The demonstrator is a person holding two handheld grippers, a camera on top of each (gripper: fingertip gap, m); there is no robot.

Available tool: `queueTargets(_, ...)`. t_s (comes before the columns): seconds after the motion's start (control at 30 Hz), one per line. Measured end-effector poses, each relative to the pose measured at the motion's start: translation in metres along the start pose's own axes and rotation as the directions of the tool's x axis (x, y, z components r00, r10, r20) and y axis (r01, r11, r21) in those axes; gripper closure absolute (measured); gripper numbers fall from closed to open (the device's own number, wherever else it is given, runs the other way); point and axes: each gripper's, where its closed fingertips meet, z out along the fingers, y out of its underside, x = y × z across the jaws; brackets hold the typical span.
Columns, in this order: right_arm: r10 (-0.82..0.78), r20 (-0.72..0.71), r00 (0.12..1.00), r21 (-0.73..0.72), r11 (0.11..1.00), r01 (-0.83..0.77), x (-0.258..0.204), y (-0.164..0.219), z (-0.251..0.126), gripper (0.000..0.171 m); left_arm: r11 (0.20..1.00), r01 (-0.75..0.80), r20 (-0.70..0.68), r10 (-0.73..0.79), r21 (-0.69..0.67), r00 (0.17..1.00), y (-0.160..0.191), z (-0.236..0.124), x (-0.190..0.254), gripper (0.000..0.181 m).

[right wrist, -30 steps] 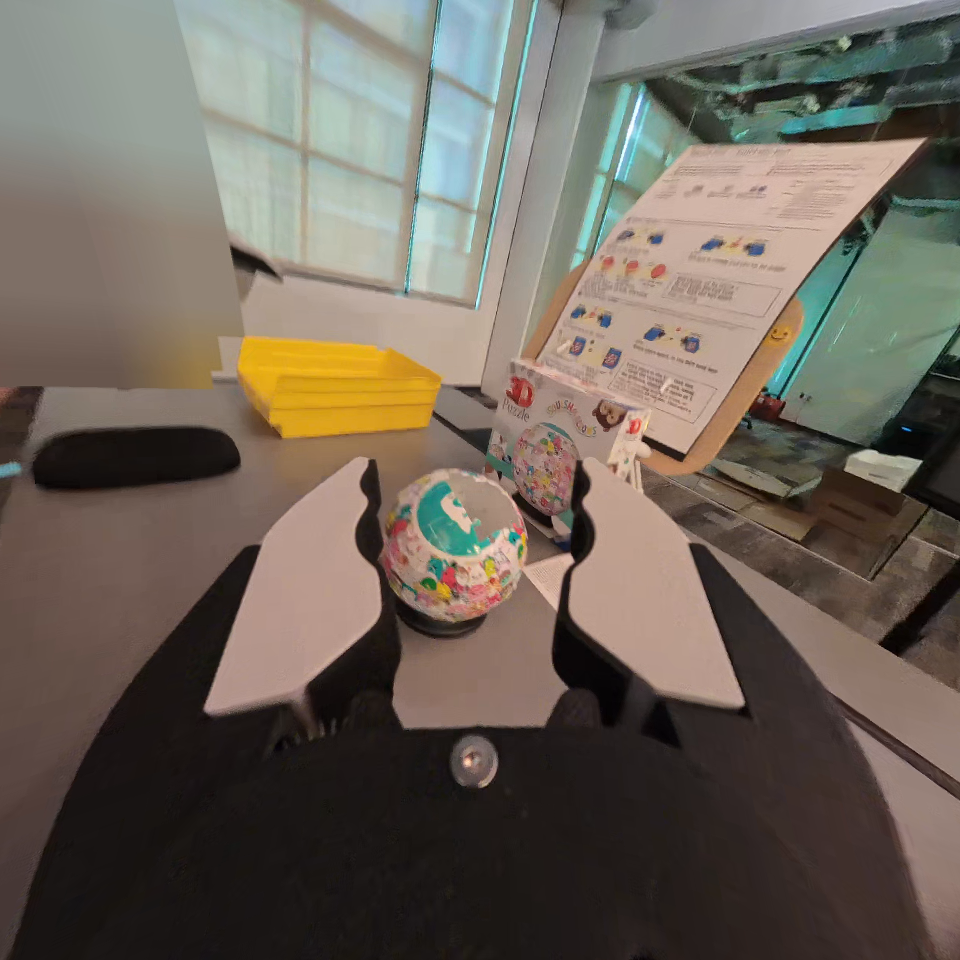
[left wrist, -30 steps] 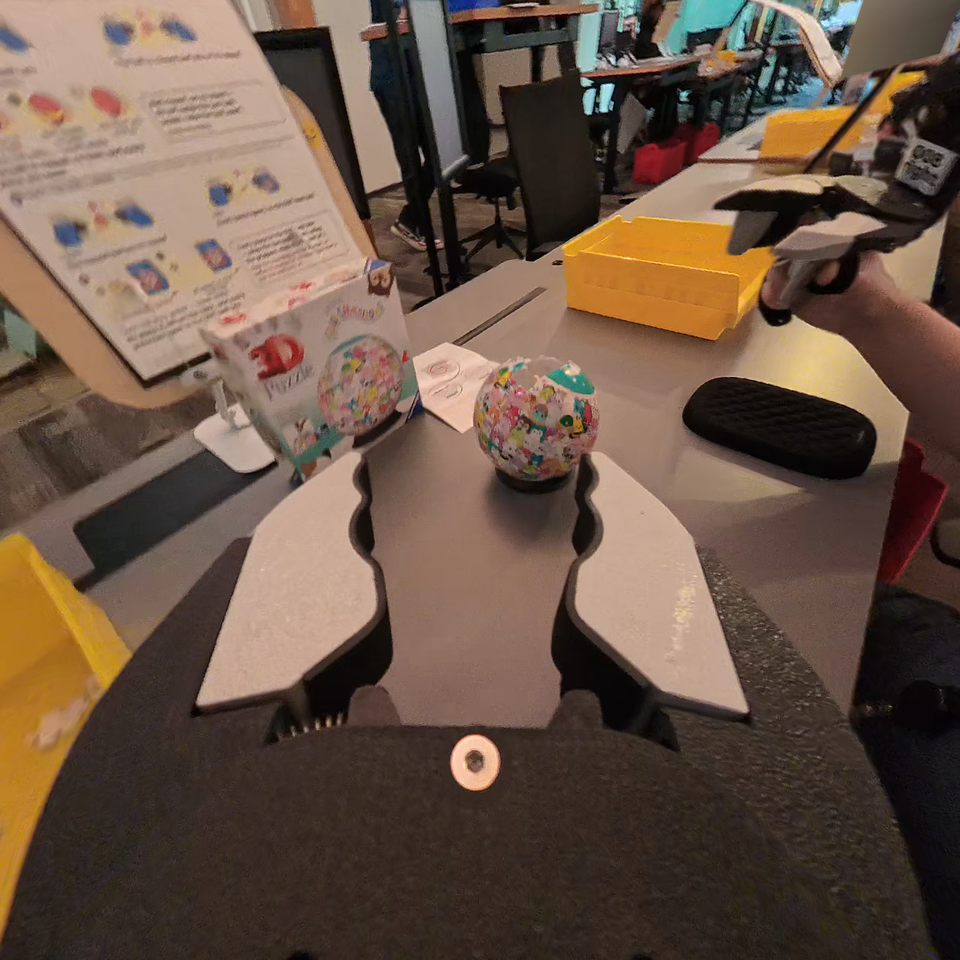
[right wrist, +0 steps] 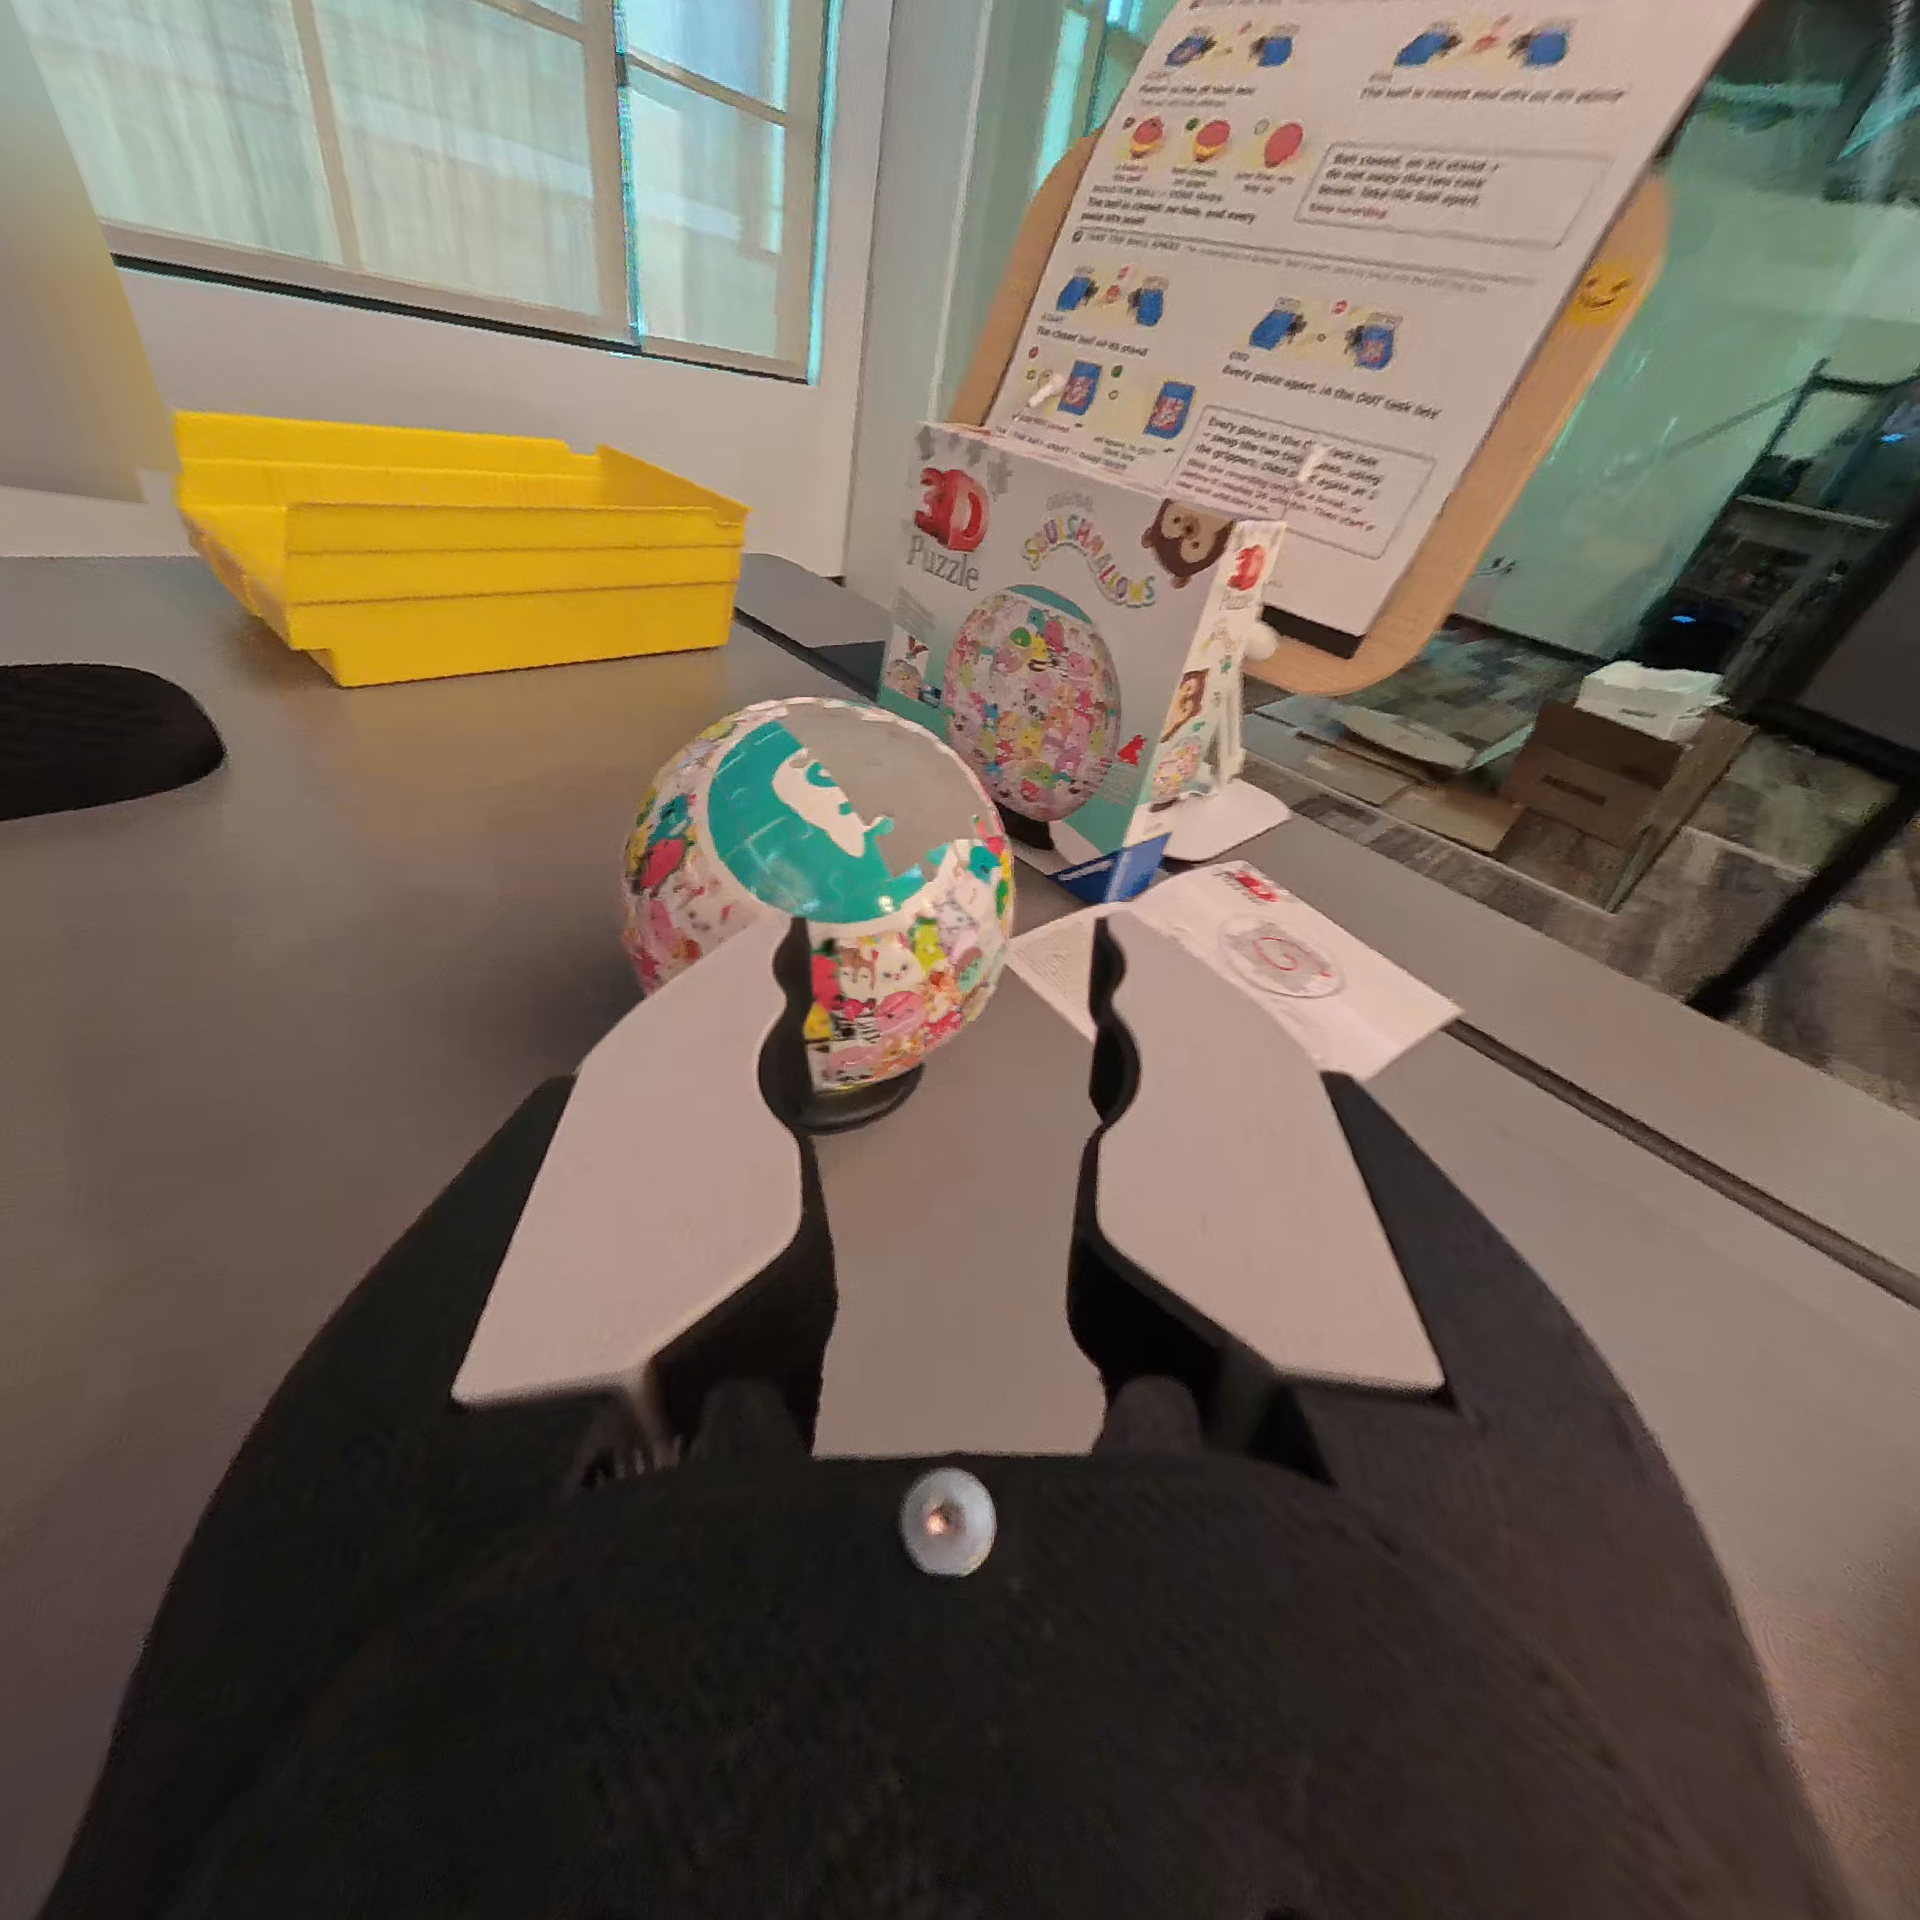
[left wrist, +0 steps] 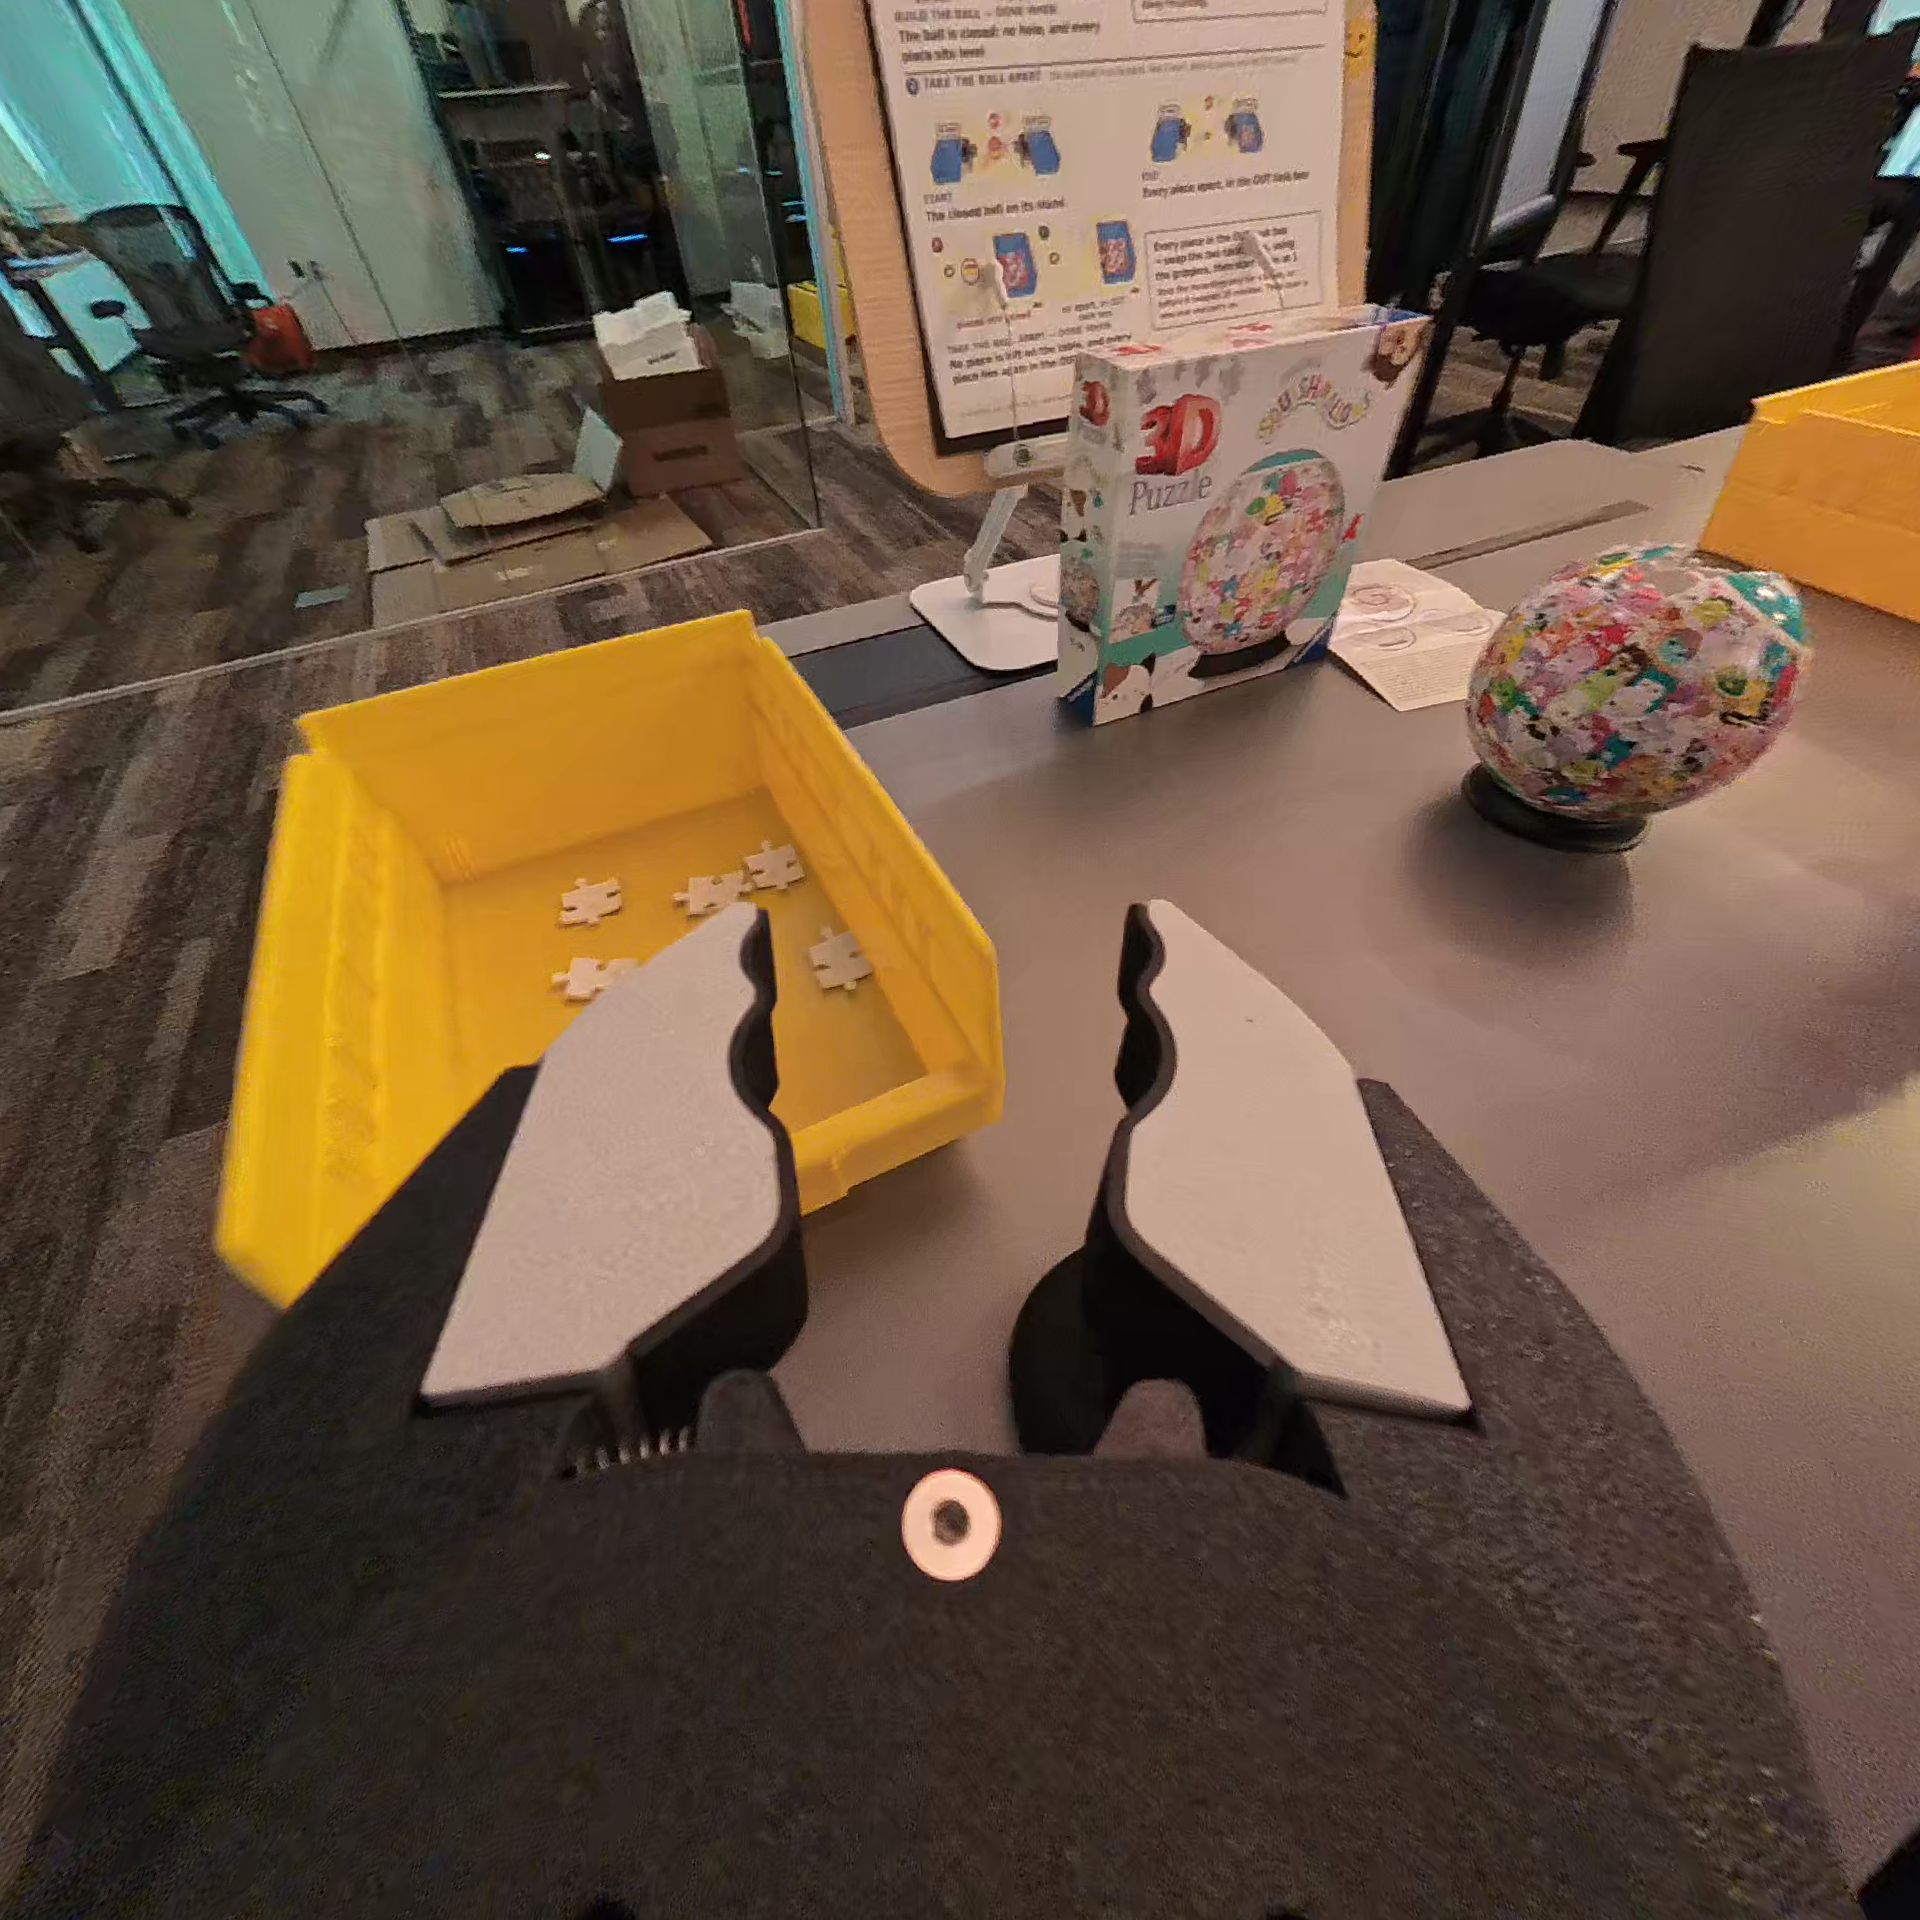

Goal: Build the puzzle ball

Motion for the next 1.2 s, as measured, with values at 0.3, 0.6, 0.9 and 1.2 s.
queueTargets(0.3,0.083,0.187,0.979,-0.133,0.989,-0.058,-0.032,0.035,0.028,0.113,0.999,0.003,-0.211,0.004,0.032,0.978,-0.017,0.034,0.07,0.119)
queueTargets(0.6,0.128,0.302,0.945,-0.223,0.973,-0.061,-0.03,0.049,0.042,0.097,0.998,-0.014,-0.463,-0.014,-0.055,0.886,-0.001,0.09,0.163,0.115)
queueTargets(0.9,0.19,0.32,0.928,-0.211,0.969,-0.126,-0.023,0.056,0.043,0.096,0.989,-0.099,-0.322,0.057,-0.114,0.945,0.002,0.089,0.131,0.115)
queueTargets(1.2,0.235,0.234,0.944,-0.13,0.969,-0.209,0.005,0.048,0.037,0.097,0.822,-0.28,-0.033,0.305,-0.496,0.952,-0.005,0.088,-0.088,0.133)
